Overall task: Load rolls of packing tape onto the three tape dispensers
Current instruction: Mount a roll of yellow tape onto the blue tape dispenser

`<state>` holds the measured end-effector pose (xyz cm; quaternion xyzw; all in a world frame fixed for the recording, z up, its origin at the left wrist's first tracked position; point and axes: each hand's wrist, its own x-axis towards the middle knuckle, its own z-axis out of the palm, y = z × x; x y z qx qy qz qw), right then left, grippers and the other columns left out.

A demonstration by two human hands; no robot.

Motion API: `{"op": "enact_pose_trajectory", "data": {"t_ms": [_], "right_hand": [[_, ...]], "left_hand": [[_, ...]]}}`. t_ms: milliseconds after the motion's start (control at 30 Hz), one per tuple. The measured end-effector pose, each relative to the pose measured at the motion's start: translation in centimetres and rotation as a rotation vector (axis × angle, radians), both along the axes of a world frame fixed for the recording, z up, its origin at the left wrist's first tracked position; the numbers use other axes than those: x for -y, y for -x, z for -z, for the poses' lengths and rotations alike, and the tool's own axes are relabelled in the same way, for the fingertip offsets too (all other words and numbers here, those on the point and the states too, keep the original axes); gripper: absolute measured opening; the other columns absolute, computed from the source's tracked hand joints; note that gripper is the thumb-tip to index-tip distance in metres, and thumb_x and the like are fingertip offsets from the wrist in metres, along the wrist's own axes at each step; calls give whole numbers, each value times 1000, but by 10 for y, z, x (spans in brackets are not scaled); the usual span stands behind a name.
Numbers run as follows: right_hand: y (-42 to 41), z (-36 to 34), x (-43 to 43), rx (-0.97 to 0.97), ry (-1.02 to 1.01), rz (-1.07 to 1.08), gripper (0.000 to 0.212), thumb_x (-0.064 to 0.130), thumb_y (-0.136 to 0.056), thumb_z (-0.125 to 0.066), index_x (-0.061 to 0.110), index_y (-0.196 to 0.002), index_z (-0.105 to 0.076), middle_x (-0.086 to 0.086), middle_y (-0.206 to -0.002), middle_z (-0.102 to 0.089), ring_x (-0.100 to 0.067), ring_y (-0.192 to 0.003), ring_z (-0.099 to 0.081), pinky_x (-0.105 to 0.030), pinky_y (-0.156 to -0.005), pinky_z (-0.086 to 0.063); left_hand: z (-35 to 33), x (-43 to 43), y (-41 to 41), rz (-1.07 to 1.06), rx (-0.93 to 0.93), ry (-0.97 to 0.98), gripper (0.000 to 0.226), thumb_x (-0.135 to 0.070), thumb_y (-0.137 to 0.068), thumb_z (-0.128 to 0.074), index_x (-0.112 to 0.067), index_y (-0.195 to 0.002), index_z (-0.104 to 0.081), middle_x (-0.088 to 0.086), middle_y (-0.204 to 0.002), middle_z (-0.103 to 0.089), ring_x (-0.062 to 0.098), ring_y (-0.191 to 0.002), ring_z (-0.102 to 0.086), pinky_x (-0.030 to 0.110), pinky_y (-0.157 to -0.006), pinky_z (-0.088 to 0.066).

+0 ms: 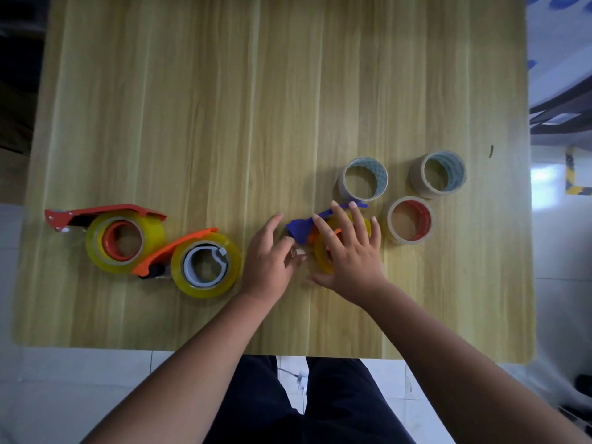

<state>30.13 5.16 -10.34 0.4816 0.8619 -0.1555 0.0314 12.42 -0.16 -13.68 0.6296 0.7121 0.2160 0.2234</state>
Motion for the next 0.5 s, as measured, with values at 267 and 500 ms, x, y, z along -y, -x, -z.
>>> {"op": "enact_pose_trajectory", "data": {"t_ms": [267, 500], "right_hand": [[5, 0, -4, 89, 6, 19, 101, 61, -73, -68, 33, -155, -16, -8, -161, -20, -36, -149, -8, -63, -111, -18], [6, -7, -12, 120, -11, -23, 90, 55, -74, -59, 34, -153, -21, -7, -157, -27, -35, -150, -5, -66, -114, -5]], "left_hand": [[5, -4, -3, -91, 4, 128, 28, -27, -74, -80, -18, -100, -74, 5, -140, -51, 32, -123, -50, 39, -102, -41], [-3, -9, 7, 41, -79, -147, 11, -12, -71, -79, -12, -81, -73, 11, -122, -64, 32, -104, -60, 43, -89, -49]]}}
